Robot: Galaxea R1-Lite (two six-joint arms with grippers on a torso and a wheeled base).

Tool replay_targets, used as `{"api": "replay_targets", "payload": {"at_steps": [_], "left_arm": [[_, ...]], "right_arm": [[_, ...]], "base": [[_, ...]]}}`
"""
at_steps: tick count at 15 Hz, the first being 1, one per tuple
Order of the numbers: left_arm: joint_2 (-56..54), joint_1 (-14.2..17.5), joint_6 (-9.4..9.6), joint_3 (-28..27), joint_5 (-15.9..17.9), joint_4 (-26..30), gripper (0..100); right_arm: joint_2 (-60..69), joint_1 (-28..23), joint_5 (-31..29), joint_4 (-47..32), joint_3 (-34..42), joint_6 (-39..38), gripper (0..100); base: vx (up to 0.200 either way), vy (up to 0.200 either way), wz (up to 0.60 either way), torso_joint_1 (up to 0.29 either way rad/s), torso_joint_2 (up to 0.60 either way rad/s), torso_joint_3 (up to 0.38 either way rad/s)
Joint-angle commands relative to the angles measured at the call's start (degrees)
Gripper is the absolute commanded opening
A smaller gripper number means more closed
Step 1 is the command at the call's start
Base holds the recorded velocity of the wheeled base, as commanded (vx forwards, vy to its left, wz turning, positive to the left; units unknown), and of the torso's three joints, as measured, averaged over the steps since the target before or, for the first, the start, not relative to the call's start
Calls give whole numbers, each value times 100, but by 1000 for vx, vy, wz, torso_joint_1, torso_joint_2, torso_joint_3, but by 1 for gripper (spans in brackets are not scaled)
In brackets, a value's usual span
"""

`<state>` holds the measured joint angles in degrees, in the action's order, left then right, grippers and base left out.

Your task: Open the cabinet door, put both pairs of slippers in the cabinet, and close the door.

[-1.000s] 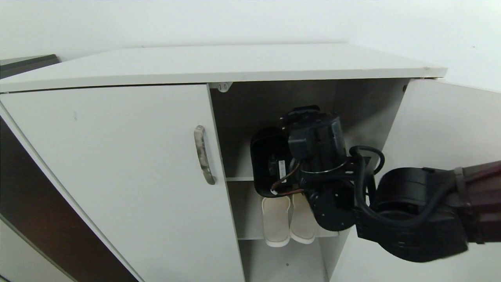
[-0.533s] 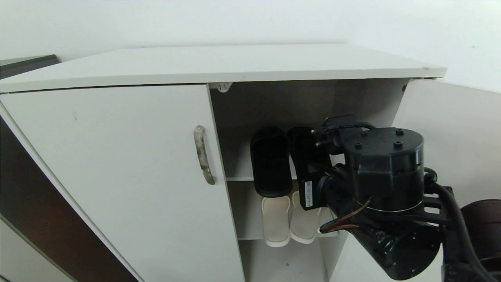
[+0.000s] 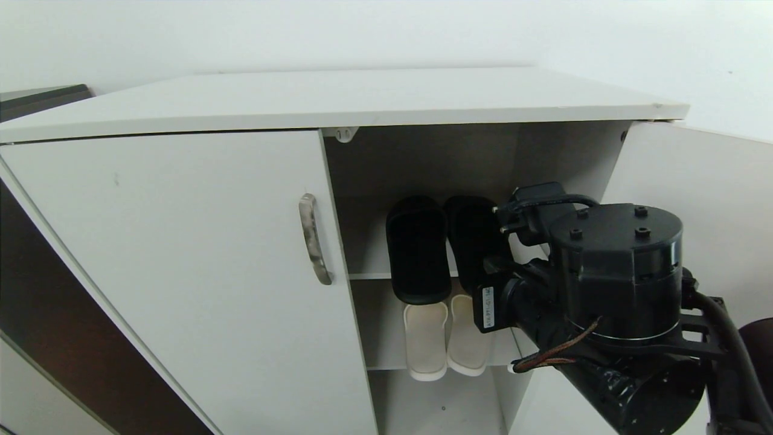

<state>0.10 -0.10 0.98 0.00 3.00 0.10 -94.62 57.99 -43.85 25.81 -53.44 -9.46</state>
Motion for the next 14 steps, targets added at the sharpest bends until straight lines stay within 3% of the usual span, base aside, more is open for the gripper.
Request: {"api": "replay_targets", "payload": {"at_steps": [1, 5, 14], "left_arm": [[-1, 1, -1, 0, -1, -1, 0], [-1, 1, -1, 0, -1, -1, 0], [-1, 1, -1, 0, -1, -1, 0]], "right_arm": [[-47, 2, -1, 38, 9, -3, 0], [-162, 2, -1, 205, 18, -3, 0], [-188, 2, 8, 205, 88, -3, 0]], "base": [[0, 0, 0, 0, 0, 0], [0, 0, 0, 0, 0, 0], [-200, 0, 0, 1, 1, 3]]}}
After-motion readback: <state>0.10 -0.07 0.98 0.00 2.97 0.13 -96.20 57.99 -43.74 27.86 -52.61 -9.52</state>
